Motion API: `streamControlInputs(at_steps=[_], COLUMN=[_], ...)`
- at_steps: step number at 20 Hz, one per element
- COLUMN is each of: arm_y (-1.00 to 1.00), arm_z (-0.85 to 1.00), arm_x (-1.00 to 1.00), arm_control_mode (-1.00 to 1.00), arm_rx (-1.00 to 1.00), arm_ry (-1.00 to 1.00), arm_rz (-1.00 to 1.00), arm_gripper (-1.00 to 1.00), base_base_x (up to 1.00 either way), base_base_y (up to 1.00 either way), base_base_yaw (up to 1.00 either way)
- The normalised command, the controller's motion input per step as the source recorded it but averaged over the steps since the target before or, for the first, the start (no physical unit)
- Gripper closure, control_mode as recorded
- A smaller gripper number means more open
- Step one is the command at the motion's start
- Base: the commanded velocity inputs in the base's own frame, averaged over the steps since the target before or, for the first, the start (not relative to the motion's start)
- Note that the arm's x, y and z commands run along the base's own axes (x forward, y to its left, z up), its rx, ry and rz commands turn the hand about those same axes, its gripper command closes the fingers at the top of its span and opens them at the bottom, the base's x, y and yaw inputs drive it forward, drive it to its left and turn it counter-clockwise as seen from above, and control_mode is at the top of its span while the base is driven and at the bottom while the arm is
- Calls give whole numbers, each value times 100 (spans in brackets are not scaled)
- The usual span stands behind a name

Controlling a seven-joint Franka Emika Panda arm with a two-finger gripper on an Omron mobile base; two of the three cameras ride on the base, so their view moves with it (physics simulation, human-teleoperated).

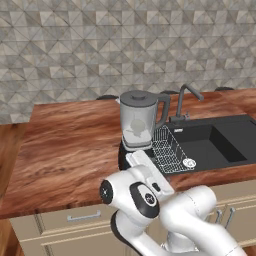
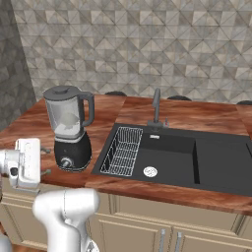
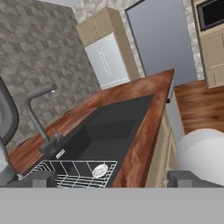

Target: Open the blender lid, put the pear in the blender, close the lid, and start the blender.

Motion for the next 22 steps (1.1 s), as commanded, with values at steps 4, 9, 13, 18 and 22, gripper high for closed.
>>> streamControlInputs(at_steps=[4, 9, 13, 18, 22], arm_y=[-3, 0, 0, 0, 0], arm_z=[-26, -30, -7, 0, 0], arm_x=[0, 0, 1, 8, 16], arm_control_mode=[-100, -100, -100, -100, -100], arm_rx=[2, 0, 1, 1, 1], arm_ry=[-8, -1, -5, -6, -8], arm_rz=[0, -1, 0, 0, 0], arm_gripper=[-100, -100, -100, -100, -100], base_base_x=[0, 0, 0, 0, 0], base_base_y=[0, 0, 0, 0, 0], base_base_yaw=[0, 0, 0, 0, 0])
